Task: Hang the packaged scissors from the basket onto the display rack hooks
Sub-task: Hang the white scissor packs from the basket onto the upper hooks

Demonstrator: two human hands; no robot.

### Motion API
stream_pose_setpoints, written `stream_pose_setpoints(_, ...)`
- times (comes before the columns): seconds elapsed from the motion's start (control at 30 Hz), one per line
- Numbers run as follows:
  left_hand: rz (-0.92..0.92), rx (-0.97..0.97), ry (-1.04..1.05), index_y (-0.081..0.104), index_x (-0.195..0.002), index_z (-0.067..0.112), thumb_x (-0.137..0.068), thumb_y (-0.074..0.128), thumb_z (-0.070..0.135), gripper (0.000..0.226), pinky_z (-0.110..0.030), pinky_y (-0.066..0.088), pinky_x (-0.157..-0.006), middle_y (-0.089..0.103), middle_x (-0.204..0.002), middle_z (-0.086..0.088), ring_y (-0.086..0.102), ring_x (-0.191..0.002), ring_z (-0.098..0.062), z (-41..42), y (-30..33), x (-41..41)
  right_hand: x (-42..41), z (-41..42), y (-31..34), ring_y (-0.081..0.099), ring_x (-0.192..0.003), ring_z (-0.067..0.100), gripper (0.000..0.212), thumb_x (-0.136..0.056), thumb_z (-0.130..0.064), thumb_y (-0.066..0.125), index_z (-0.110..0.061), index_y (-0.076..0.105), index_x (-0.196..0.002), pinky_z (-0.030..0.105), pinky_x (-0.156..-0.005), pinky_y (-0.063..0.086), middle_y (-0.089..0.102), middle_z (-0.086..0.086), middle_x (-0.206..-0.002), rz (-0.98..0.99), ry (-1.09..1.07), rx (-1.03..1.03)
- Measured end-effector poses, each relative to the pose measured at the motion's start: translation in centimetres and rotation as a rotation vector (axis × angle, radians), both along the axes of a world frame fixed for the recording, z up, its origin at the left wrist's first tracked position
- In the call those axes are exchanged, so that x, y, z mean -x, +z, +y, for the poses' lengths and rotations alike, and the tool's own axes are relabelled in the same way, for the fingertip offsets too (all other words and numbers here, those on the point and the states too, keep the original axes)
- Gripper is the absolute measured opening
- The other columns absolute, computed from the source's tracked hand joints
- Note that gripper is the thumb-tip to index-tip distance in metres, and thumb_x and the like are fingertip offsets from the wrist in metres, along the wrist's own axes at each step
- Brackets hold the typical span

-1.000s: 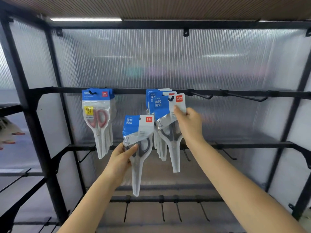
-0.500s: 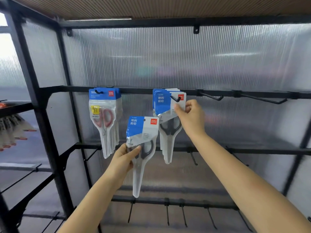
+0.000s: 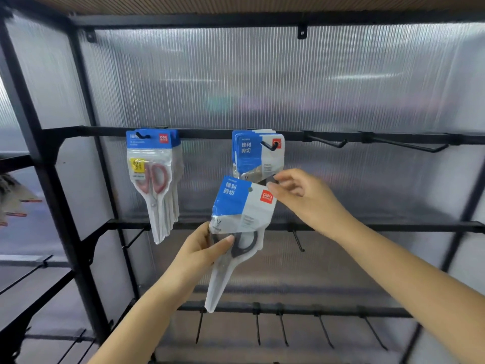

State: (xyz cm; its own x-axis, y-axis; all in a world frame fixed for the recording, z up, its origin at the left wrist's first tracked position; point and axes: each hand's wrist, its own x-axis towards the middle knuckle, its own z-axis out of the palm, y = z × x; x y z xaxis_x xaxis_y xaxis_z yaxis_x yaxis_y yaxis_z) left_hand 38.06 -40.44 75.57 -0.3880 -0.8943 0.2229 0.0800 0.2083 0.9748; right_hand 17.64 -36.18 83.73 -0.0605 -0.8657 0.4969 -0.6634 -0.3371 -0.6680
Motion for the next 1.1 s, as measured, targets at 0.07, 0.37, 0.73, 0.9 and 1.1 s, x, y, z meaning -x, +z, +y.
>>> stream_pose_setpoints(0.07, -0.005, 0.001, 0.008, 0.061, -0.107, 0.021, -0.089, 0.059, 0.011, 0.021, -0.036, 0.053, -0.09, 0.071, -0.104, -0.001, 0.066, -0.099, -0.018, 0.3, 0.1, 0.8, -0.3, 0.2, 0.3, 0.059, -0.087, 0.004, 0.013, -0.089, -0.029, 0.06, -0.022, 0.056, -0.099, 0.017, -0.067, 0.05, 0.06, -0.014, -0.092, -0.012, 0.031, 0.005)
stream_pose_setpoints(0.37, 0.076, 0.036, -0.093, 0.066, -0.1, 0.006, -0.077, 0.062, 0.028, 0.032, -0.039, 0.055, -0.087, 0.072, -0.096, -0.009, 0.068, -0.091, -0.022, 1.0, 1.1, 2.3, -0.1, 1.4, 2.2, 0.059, -0.084, 0.005, 0.02, -0.088, -0.015, 0.062, -0.028, 0.052, -0.077, 0.015, -0.064, 0.045, 0.061, -0.012, -0.085, 0.032, 0.025, 0.187)
stream_pose_setpoints(0.73, 0.213, 0.161, -0.014, 0.063, -0.084, 0.007, -0.074, 0.064, 0.022, 0.019, -0.02, 0.054, -0.06, 0.07, -0.074, -0.001, 0.068, -0.07, -0.011, 1.2, 3.9, 4.5, 0.4, 0.3, 5.2, 0.06, -0.095, 0.013, 0.005, -0.089, -0.016, 0.062, -0.018, 0.057, -0.089, 0.028, -0.074, 0.05, 0.064, -0.004, -0.094, 0.009, -0.122, 0.321)
stream_pose_setpoints(0.9, 0.233, 0.107, -0.01, 0.063, -0.086, 0.005, -0.079, 0.065, 0.018, 0.015, -0.025, 0.057, -0.064, 0.068, -0.079, -0.006, 0.067, -0.074, -0.016, 0.9, 3.9, 5.0, 0.5, -0.4, 5.1, 0.058, -0.084, 0.008, 0.006, -0.087, -0.015, 0.063, -0.02, 0.059, -0.087, 0.023, -0.072, 0.047, 0.06, -0.012, -0.084, -0.017, -0.17, 0.35)
stream_pose_setpoints(1.1, 0.214, 0.011, 0.046, 0.062, -0.083, 0.007, -0.085, 0.063, 0.015, 0.009, -0.025, 0.057, -0.066, 0.069, -0.078, -0.004, 0.069, -0.074, -0.016, -0.4, 3.3, 5.6, 0.2, -2.2, 3.9, 0.052, -0.083, 0.006, 0.006, -0.089, -0.013, 0.061, -0.01, 0.062, -0.095, 0.012, -0.065, 0.041, 0.059, -0.006, -0.091, 0.117, -0.241, 0.408)
